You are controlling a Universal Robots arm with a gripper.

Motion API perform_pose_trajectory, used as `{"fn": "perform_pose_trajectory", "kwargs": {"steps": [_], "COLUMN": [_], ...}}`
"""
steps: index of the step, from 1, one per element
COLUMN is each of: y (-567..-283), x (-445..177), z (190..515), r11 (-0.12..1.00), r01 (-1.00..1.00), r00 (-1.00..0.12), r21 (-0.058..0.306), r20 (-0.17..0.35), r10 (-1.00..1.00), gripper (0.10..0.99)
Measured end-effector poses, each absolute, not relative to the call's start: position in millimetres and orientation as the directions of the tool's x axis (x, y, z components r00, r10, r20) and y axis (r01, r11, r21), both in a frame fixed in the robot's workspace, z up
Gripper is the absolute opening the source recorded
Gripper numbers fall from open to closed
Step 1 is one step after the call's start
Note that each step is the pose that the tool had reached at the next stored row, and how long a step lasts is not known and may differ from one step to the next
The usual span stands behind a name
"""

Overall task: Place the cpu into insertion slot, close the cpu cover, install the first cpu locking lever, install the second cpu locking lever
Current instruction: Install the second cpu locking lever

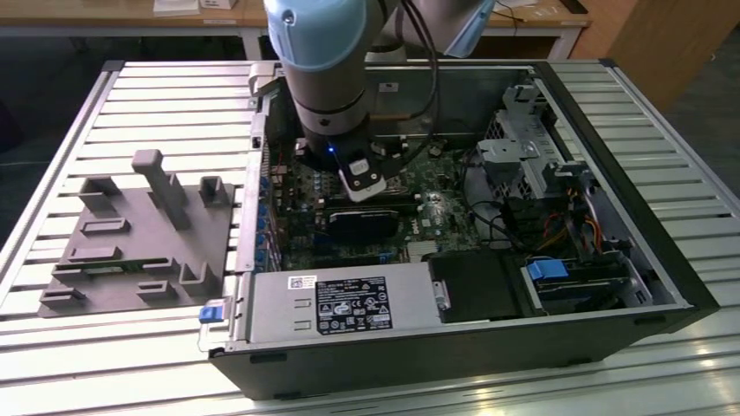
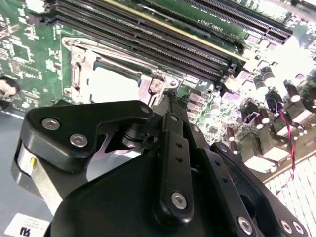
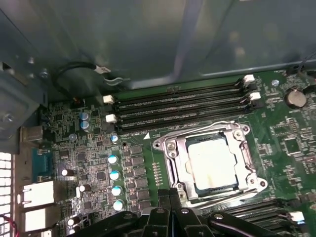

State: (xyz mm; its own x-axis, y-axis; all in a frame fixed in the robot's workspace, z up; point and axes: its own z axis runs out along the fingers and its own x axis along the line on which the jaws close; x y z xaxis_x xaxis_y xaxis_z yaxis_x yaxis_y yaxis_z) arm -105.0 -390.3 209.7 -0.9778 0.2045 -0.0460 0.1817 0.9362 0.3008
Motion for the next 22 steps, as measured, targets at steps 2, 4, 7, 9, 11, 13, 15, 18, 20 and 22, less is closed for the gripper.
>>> {"fn": "perform_pose_trajectory", "kwargs": {"steps": [2, 4, 7, 9, 11, 13, 15, 18, 20, 22], "y": [-390.2, -390.3, -390.3, -390.3, -390.3, -390.3, -390.2, -388.9, -387.0, -384.0], "x": [-102.7, -97.8, -86.8, -79.4, -71.6, -63.6, -57.4, -53.9, -53.1, -53.0], "z": [210.7, 210.9, 210.9, 210.9, 210.9, 210.9, 210.9, 211.1, 211.0, 211.0], "r11": [0.936, 0.936, 0.937, 0.937, 0.938, 0.938, 0.94, 0.948, 0.955, 0.957], "r01": [0.182, 0.182, 0.183, 0.183, 0.184, 0.184, 0.185, 0.186, 0.185, 0.185], "r00": [-0.978, -0.978, -0.978, -0.978, -0.978, -0.978, -0.978, -0.978, -0.978, -0.978], "r21": [0.301, 0.3, 0.298, 0.297, 0.295, 0.293, 0.287, 0.257, 0.232, 0.223], "r20": [-0.046, -0.046, -0.044, -0.042, -0.04, -0.038, -0.037, -0.042, -0.048, -0.05], "r10": [0.205, 0.205, 0.205, 0.204, 0.204, 0.204, 0.204, 0.203, 0.202, 0.201], "gripper": [0.102, 0.102, 0.102, 0.102, 0.102, 0.102, 0.102, 0.102, 0.102, 0.102]}}
